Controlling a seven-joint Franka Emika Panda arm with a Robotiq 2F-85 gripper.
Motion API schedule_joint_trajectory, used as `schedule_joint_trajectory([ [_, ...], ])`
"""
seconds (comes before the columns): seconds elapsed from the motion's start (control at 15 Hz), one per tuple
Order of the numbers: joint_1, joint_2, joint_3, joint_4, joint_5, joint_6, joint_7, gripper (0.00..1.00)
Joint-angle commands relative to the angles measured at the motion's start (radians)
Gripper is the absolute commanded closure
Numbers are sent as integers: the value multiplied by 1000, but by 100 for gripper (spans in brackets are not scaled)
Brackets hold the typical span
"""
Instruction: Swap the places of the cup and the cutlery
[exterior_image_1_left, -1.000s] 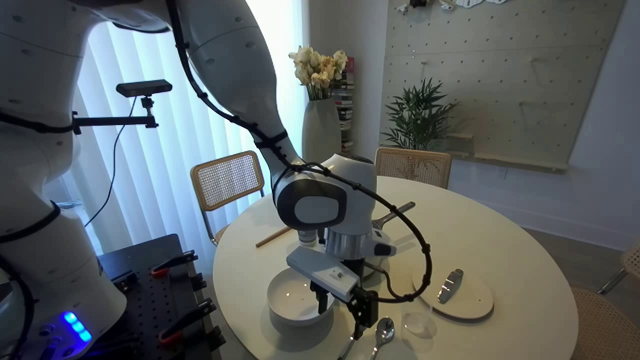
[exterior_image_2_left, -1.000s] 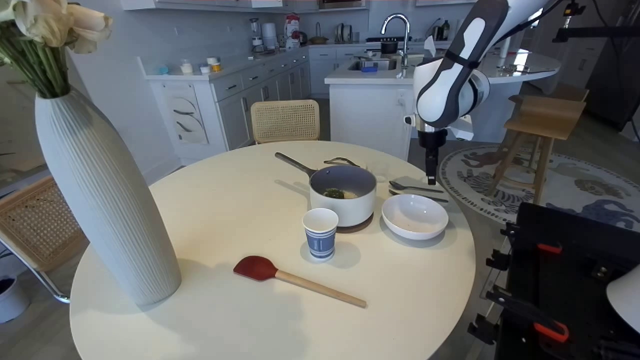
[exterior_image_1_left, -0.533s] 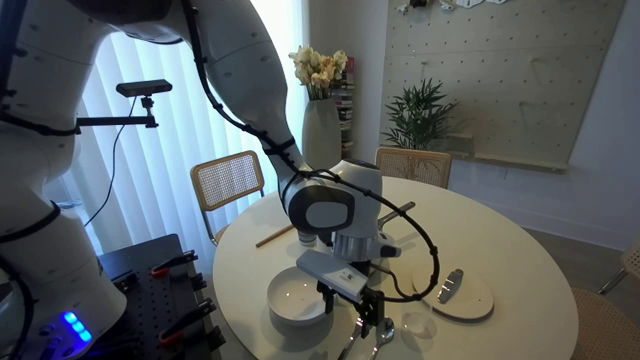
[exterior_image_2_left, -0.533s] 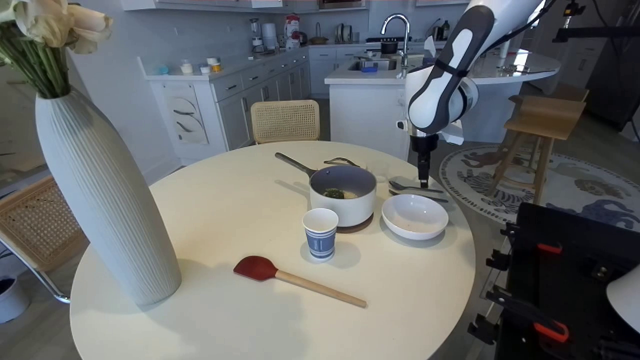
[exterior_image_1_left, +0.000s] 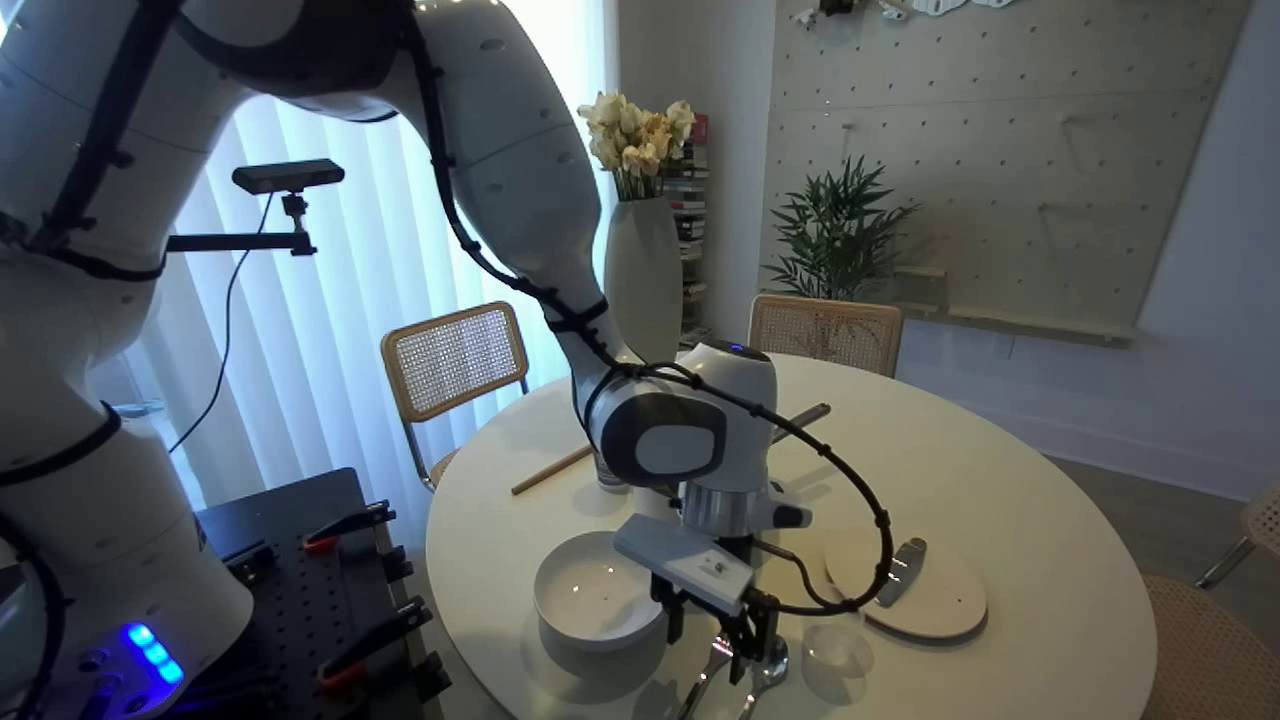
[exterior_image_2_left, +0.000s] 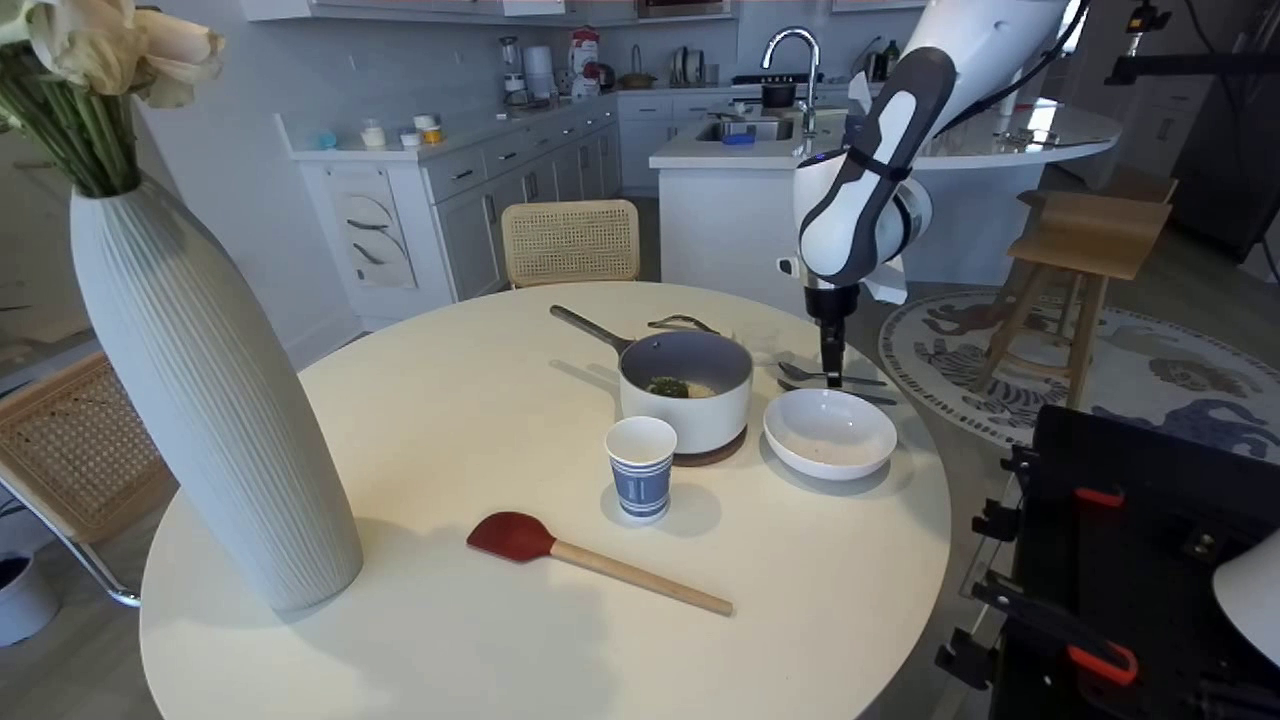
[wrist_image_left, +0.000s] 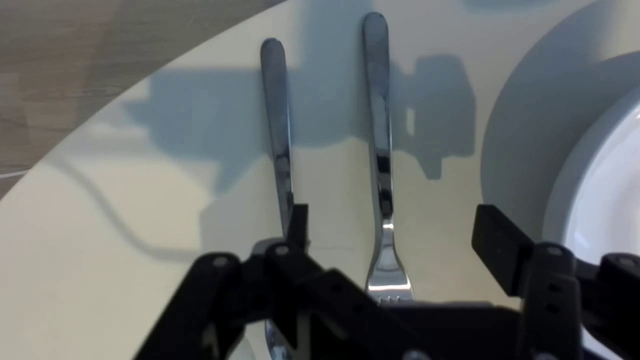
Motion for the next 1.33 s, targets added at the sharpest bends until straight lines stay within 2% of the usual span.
schedule_joint_trajectory([
  [0.0, -6, 33, 8, 44, -25, -7, 25, 16],
  [0.33, -2, 62, 10, 70, -27, -7, 28, 21],
  [0.53, 2, 75, 12, 80, -27, -8, 32, 21],
  [0.6, 1, 79, 13, 84, -27, -8, 32, 23],
  [0.67, 1, 82, 14, 86, -26, -9, 31, 31],
  [0.93, 1, 90, 18, 94, -24, -10, 33, 36],
  [1.0, 1, 91, 18, 94, -24, -10, 34, 42],
  [1.07, 1, 92, 19, 95, -24, -10, 35, 41],
  [1.13, 1, 92, 19, 96, -24, -10, 35, 46],
  [1.2, 0, 92, 20, 97, -22, -10, 34, 42],
  [1.27, -1, 93, 21, 98, -21, -12, 34, 43],
])
